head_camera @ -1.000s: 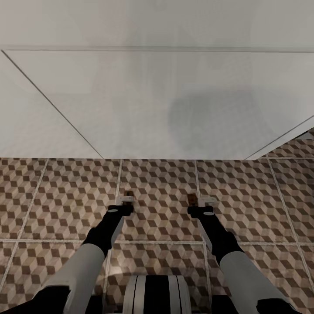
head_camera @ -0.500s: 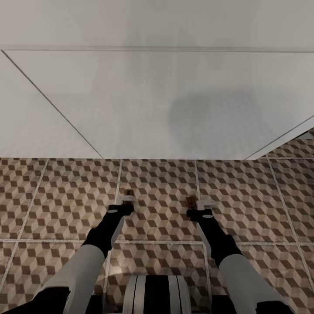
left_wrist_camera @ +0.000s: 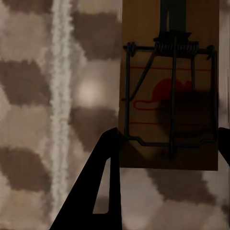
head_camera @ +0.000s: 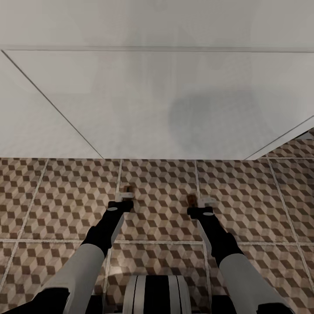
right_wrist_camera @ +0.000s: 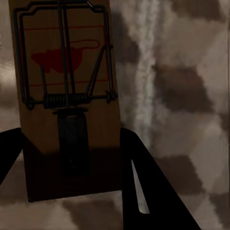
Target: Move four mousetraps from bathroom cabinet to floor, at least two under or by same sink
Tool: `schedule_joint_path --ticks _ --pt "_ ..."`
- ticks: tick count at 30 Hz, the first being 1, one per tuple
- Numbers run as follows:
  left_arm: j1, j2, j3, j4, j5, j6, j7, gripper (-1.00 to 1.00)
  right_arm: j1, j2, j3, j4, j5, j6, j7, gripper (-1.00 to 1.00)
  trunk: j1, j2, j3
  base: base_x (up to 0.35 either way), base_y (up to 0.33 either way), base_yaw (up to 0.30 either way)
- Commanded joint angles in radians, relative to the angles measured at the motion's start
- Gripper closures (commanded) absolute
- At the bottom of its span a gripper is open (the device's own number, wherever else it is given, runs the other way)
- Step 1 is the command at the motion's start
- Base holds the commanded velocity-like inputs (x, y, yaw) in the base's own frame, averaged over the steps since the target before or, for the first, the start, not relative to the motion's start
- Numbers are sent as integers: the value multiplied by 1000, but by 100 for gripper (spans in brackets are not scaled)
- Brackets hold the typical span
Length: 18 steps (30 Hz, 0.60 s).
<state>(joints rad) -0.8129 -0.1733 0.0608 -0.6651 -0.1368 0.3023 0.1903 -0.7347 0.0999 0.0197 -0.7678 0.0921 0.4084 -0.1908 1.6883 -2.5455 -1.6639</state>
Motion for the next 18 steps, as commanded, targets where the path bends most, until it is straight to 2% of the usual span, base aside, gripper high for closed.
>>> schedule_joint_path --ticks 1,18 --pt "0 -1 2 -2 -12 6 -1 100 0 0 2 -4 7 3 -5 100 0 0 -1 0 0 0" --pt "-25 -1 -8 34 -8 20 0 100 0 1 0 -32 8 -24 -18 100 0 0 -1 0 0 0"
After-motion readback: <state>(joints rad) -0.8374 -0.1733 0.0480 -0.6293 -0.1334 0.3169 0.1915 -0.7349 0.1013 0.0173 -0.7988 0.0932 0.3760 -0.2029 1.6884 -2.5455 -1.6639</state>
